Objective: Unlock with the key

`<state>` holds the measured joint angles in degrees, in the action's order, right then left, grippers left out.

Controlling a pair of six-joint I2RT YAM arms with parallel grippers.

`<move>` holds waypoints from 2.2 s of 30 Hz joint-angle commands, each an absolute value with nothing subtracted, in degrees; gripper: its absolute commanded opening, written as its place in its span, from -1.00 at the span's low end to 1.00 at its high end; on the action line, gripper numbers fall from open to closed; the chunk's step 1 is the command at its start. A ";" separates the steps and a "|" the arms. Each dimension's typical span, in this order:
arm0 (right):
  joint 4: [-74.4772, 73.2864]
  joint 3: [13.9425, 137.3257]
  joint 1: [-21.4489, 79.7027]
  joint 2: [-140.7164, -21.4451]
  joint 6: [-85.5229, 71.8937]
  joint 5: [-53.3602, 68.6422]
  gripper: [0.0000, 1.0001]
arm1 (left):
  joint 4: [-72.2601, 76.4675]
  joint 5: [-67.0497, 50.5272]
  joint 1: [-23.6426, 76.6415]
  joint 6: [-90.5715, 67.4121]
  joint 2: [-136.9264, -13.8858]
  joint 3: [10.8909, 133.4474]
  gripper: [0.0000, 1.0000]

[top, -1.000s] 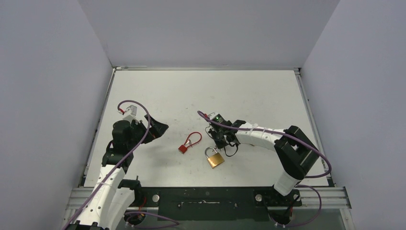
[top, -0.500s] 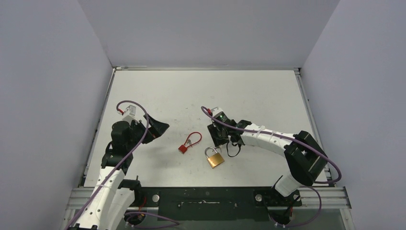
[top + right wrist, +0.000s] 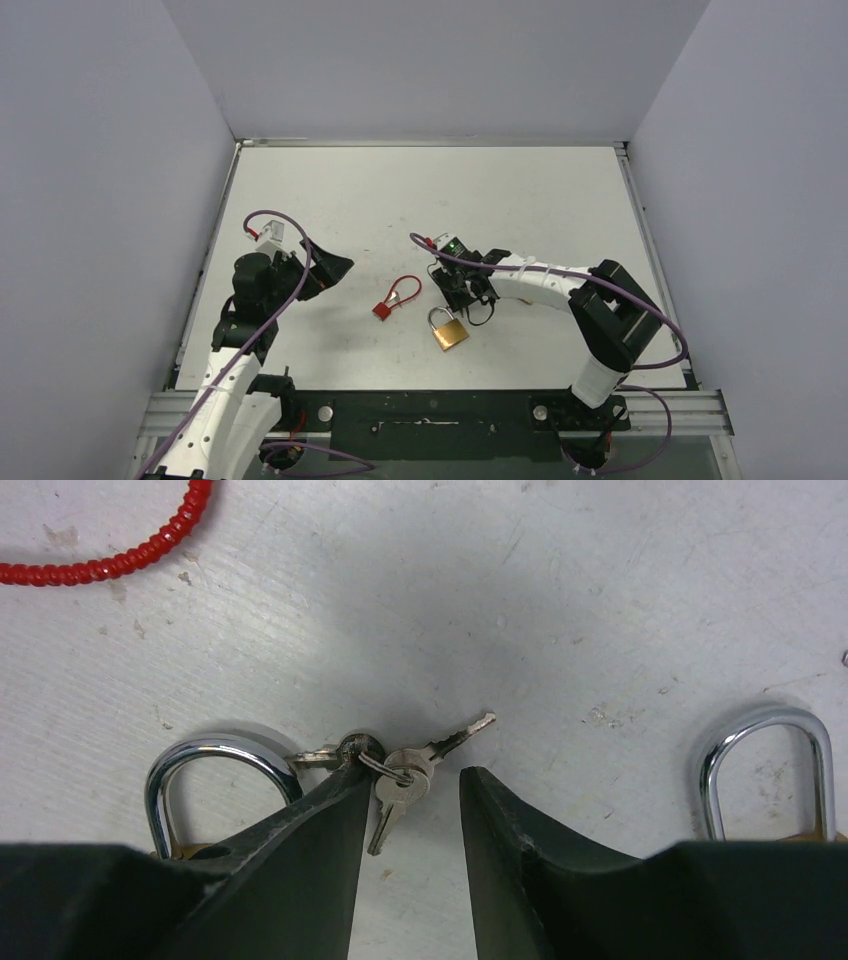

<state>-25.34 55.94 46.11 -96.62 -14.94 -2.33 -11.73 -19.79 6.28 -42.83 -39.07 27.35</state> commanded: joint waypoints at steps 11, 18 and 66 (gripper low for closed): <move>-21.48 59.98 44.18 -99.90 -9.27 -0.57 -0.49 | -9.53 -19.25 6.36 -41.05 -39.55 27.42 0.94; -18.81 58.48 43.89 -99.78 -8.87 3.25 -0.79 | -11.40 -18.15 6.41 -39.58 -39.46 28.24 0.94; -3.84 54.12 43.95 -75.23 -30.26 20.27 -1.00 | 43.13 -5.35 36.41 -66.53 -63.27 21.13 -0.08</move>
<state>-6.48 51.72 43.59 -74.81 -28.49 19.57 40.12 -6.00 35.40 -68.29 -62.46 18.46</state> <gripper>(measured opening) 0.037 0.478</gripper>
